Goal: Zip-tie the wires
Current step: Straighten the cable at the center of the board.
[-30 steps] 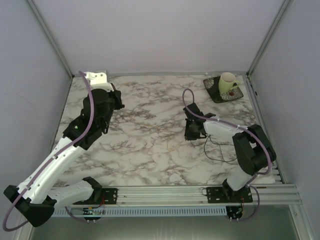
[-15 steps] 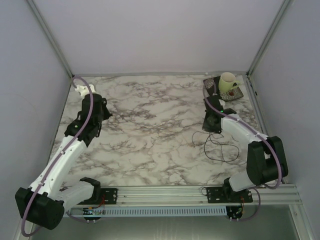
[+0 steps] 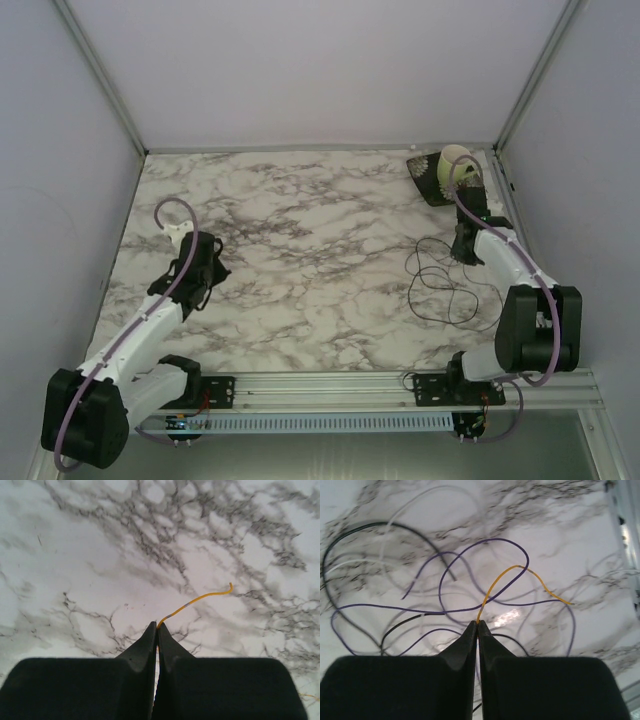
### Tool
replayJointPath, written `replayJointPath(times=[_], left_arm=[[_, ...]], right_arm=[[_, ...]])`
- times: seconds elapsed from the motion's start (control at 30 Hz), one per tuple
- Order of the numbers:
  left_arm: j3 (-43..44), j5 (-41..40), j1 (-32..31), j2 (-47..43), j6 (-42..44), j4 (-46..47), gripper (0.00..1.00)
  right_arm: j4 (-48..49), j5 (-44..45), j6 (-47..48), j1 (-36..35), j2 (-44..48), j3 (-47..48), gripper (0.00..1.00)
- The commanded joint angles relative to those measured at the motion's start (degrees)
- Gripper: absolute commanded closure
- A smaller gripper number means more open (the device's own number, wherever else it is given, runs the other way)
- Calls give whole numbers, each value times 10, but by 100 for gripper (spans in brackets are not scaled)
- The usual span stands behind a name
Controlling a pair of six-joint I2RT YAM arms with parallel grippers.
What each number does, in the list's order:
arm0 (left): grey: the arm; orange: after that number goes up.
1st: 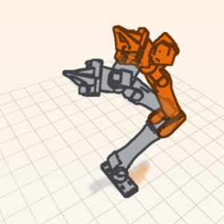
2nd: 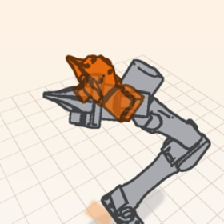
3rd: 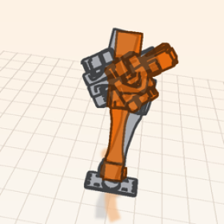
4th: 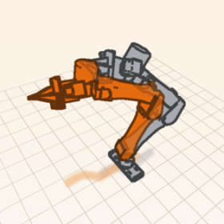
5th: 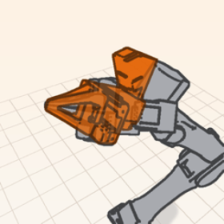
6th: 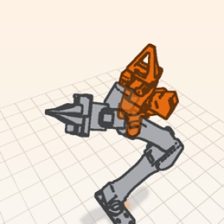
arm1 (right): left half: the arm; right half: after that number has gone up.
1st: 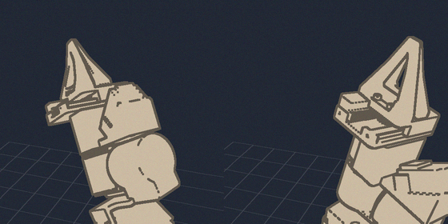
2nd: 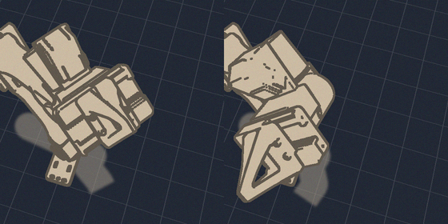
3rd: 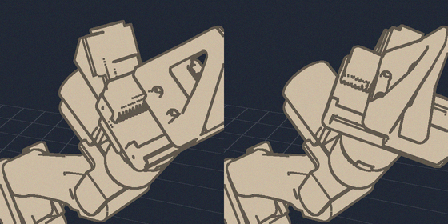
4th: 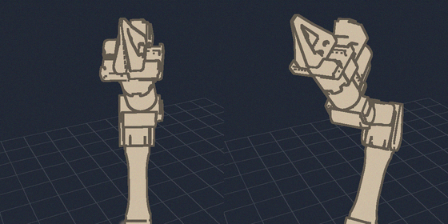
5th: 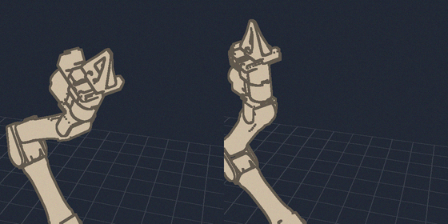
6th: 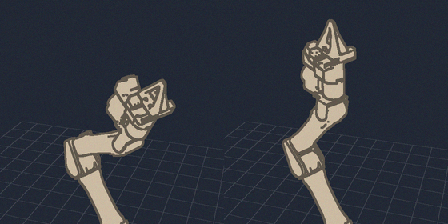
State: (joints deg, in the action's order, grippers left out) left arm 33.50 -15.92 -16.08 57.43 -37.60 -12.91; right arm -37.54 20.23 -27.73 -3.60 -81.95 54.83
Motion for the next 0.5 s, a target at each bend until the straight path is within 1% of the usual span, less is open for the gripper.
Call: replayJointPath(times=[0.0,0.17,0.33,0.47], left_arm=[[-26,21,3,6,-38,68,100],[-38,8,3,25,-38,85,100],[-68,-6,3,36,-54,111,100],[-82,-6,3,51,-59,128,100]], right_arm=[[-10,52,29,30,-7,28,100],[-10,89,40,47,-34,34,100],[-7,130,50,57,-63,35,100],[2,139,56,66,-81,34,100]])
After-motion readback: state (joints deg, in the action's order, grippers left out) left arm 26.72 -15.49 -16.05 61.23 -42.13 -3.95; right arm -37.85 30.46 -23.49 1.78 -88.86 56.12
